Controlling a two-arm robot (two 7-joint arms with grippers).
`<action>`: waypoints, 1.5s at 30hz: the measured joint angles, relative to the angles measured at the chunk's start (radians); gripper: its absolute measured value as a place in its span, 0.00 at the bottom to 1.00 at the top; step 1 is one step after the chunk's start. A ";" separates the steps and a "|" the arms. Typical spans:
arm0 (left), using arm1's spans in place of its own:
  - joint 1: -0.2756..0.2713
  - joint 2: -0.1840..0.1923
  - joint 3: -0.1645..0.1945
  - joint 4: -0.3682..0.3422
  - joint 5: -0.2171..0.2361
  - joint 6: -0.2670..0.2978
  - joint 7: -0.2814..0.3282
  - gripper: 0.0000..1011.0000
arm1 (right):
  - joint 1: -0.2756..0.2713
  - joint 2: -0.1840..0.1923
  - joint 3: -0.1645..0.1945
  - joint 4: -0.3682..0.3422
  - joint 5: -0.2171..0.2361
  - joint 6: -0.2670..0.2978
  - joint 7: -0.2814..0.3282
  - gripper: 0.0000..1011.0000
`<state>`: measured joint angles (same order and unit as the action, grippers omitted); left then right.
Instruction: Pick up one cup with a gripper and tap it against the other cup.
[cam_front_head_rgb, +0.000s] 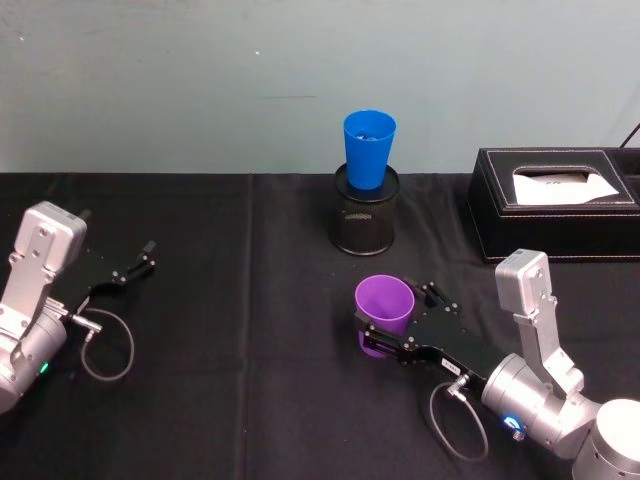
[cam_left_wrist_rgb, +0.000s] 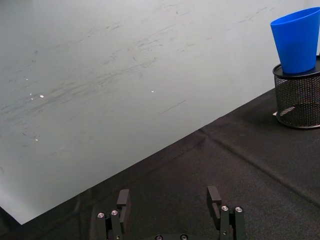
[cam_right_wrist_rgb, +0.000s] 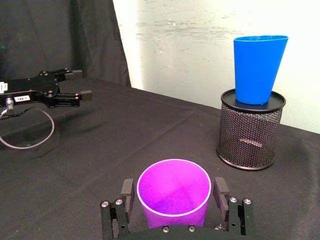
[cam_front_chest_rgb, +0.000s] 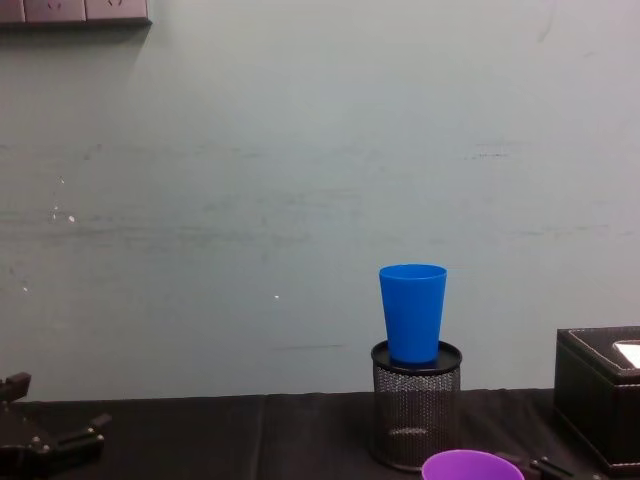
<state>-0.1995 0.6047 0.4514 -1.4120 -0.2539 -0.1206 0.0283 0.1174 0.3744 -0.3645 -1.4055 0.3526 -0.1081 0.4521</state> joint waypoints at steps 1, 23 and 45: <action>0.000 0.000 0.000 0.000 0.000 0.000 0.000 0.99 | 0.000 0.000 0.000 0.000 0.000 0.000 0.000 0.99; 0.000 0.000 0.000 0.000 0.000 0.000 0.000 0.99 | -0.068 -0.026 0.083 -0.089 -0.031 -0.108 -0.079 0.99; 0.000 0.000 0.000 0.000 0.000 0.000 0.000 0.99 | -0.179 -0.139 0.273 -0.073 -0.160 -0.168 -0.371 0.99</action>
<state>-0.1995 0.6047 0.4514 -1.4120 -0.2539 -0.1205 0.0283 -0.0615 0.2350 -0.0918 -1.4787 0.1924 -0.2764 0.0808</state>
